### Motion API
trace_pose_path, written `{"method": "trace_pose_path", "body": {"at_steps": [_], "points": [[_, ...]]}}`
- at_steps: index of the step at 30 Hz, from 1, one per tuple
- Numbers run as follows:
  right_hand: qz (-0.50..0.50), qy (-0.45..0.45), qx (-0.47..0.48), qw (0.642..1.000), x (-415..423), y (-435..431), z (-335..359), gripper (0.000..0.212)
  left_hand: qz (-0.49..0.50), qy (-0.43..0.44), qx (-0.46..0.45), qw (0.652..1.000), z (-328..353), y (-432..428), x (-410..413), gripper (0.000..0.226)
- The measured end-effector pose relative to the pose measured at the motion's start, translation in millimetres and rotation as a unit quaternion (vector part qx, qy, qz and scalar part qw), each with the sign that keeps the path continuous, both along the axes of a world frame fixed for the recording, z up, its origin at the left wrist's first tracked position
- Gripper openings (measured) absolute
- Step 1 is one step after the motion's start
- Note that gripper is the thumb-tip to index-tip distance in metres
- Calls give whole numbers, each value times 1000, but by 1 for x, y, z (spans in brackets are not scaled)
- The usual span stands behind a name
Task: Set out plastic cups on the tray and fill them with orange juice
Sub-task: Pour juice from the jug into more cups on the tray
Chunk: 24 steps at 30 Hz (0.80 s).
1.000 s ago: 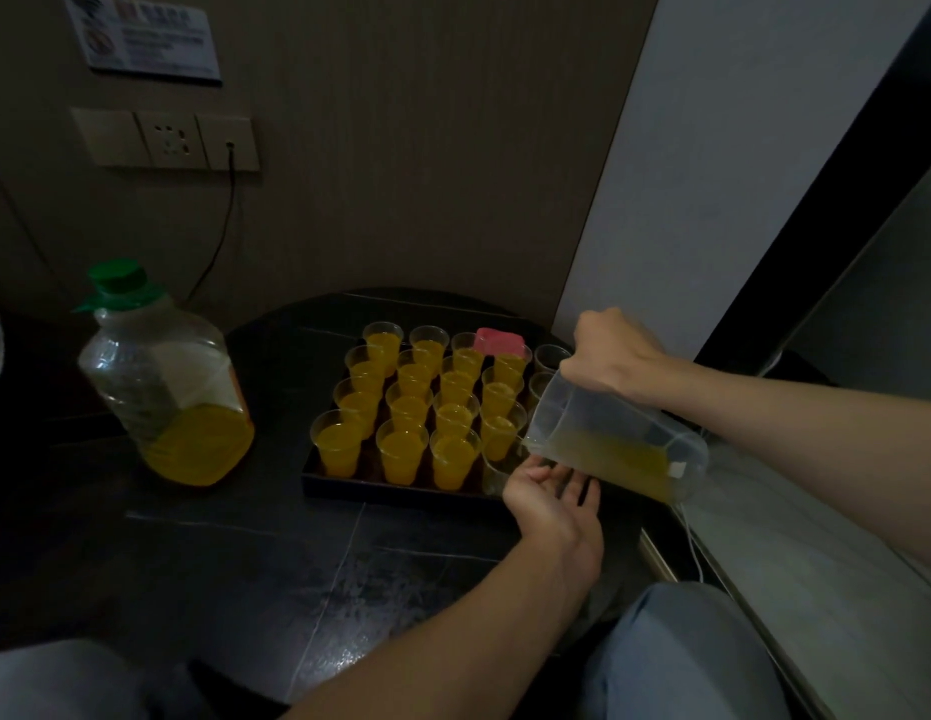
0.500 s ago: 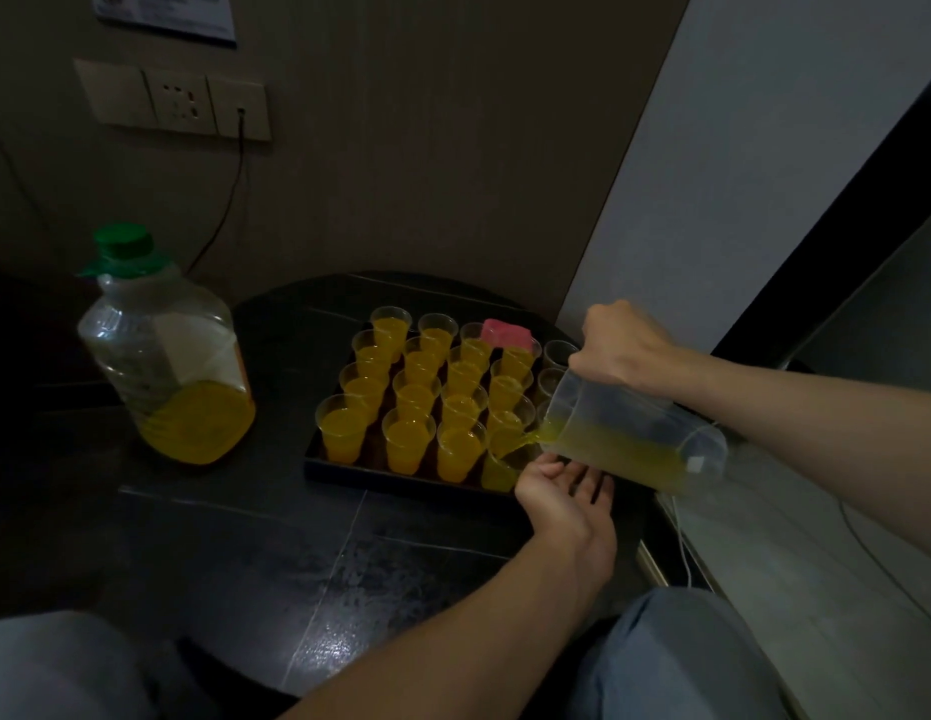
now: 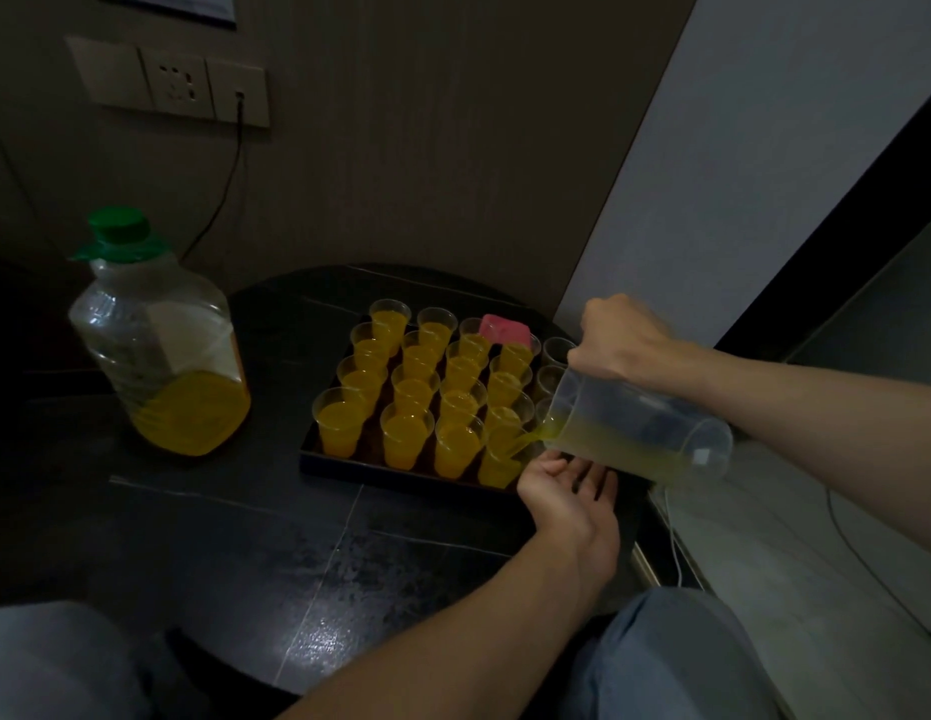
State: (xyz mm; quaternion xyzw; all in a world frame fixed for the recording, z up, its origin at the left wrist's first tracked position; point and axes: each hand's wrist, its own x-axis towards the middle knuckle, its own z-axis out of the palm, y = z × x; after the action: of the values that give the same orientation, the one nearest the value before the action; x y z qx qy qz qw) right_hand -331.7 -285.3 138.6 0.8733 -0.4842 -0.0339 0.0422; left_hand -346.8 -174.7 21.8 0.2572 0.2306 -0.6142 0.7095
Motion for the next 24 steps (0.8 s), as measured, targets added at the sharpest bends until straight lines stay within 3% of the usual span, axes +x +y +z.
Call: {"method": "trace_pose_path", "body": {"at_steps": [24], "points": [[38,47,-21,998,26,8,-3,20,16,21,-14,1000,-2,4,9,41]]}}
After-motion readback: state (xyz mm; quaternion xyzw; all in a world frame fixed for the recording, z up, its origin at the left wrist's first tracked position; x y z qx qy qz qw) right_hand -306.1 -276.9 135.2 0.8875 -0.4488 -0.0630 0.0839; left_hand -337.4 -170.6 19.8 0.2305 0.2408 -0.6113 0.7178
